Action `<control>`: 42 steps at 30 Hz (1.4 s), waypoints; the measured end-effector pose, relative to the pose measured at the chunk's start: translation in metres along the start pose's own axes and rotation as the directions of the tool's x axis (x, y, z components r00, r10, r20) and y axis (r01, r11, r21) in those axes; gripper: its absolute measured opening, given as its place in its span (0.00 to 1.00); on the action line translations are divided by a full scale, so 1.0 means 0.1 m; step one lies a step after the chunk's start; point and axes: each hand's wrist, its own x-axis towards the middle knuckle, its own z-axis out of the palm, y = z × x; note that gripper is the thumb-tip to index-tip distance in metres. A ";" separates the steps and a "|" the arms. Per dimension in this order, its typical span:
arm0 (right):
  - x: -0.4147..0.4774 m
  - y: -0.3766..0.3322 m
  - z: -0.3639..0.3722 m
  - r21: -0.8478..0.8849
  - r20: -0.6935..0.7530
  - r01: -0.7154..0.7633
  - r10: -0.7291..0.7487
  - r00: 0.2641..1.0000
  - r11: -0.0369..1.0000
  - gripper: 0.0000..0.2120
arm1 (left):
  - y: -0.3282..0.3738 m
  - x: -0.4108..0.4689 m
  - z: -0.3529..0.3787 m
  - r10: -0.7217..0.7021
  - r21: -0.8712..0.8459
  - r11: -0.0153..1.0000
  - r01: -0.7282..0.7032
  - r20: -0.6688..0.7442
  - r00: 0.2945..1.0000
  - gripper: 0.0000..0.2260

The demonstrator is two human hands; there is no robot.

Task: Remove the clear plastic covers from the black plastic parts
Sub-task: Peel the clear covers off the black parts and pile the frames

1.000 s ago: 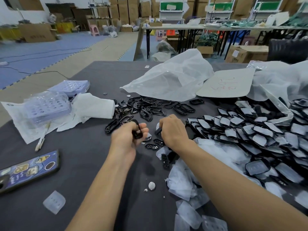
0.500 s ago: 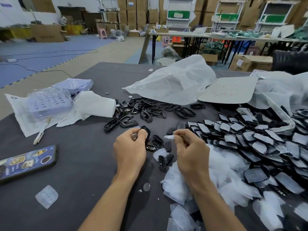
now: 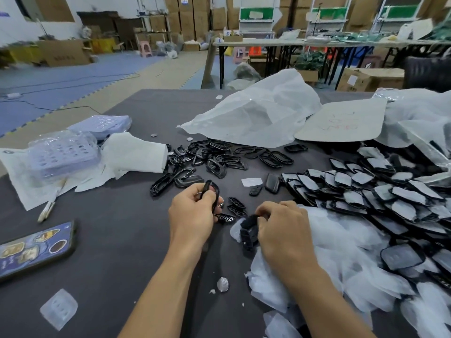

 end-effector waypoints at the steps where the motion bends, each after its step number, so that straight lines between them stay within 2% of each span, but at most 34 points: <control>1: 0.01 0.02 0.01 0.007 0.000 -0.006 0.006 1.000 1.000 0.08 | 0.00 0.00 0.00 0.006 -0.005 1.000 -0.006 -0.005 1.000 0.10; 4: 0.00 0.04 0.00 0.028 0.021 0.021 -0.021 1.000 0.999 0.05 | 0.00 0.00 -0.02 0.016 -0.029 0.999 -0.017 -0.029 0.999 0.07; 6: -0.01 0.05 -0.01 0.069 0.024 0.048 -0.050 0.998 0.996 0.06 | 0.02 -0.02 -0.02 0.007 -0.036 0.999 -0.008 -0.012 1.000 0.05; 8: -0.03 0.05 -0.04 0.213 -0.013 0.059 -0.058 0.998 0.975 0.09 | 0.03 -0.04 -0.02 -0.024 -0.089 0.996 0.023 -0.003 1.000 0.08; 10: -0.06 0.04 -0.10 0.393 -0.083 0.064 -0.034 0.996 0.917 0.09 | 0.05 -0.05 0.00 -0.061 -0.156 0.986 0.066 0.036 0.997 0.11; 12: -0.10 -0.02 -0.15 0.585 -0.147 0.086 0.001 0.989 0.807 0.06 | 0.07 -0.06 0.02 -0.084 -0.197 0.975 0.105 0.114 0.990 0.14; 15: -0.11 -0.09 -0.19 0.727 -0.175 0.087 0.062 0.983 0.681 0.02 | 0.11 -0.06 0.03 -0.125 -0.241 0.955 0.176 0.212 0.969 0.20; 26: 0.00 -0.05 -0.19 0.884 0.062 -0.106 0.110 0.992 0.455 0.09 | 0.09 -0.09 0.02 -0.116 -0.245 0.932 0.266 0.495 0.861 0.26; 29: 0.02 -0.04 -0.21 0.910 0.115 -0.155 0.127 0.985 0.385 0.07 | 0.10 -0.09 0.01 -0.111 -0.253 0.928 0.272 0.509 0.853 0.28; 32: 0.05 -0.03 -0.22 0.919 0.147 -0.180 0.120 0.982 0.350 0.07 | 0.09 -0.07 0.00 -0.110 -0.271 0.922 0.277 0.503 0.858 0.25; 35: 0.06 -0.03 -0.23 0.940 0.205 -0.223 0.095 0.974 0.260 0.08 | 0.09 -0.08 -0.01 -0.105 -0.275 0.921 0.274 0.502 0.859 0.23; 38: 0.06 -0.01 -0.24 0.938 0.235 -0.246 0.076 0.969 0.243 0.08 | 0.08 -0.10 -0.01 -0.102 -0.282 0.919 0.276 0.506 0.856 0.23; 42: 0.06 -0.01 -0.23 0.934 0.204 -0.214 0.067 0.977 0.286 0.11 | 0.09 -0.12 0.00 -0.092 -0.282 0.921 0.269 0.513 0.853 0.23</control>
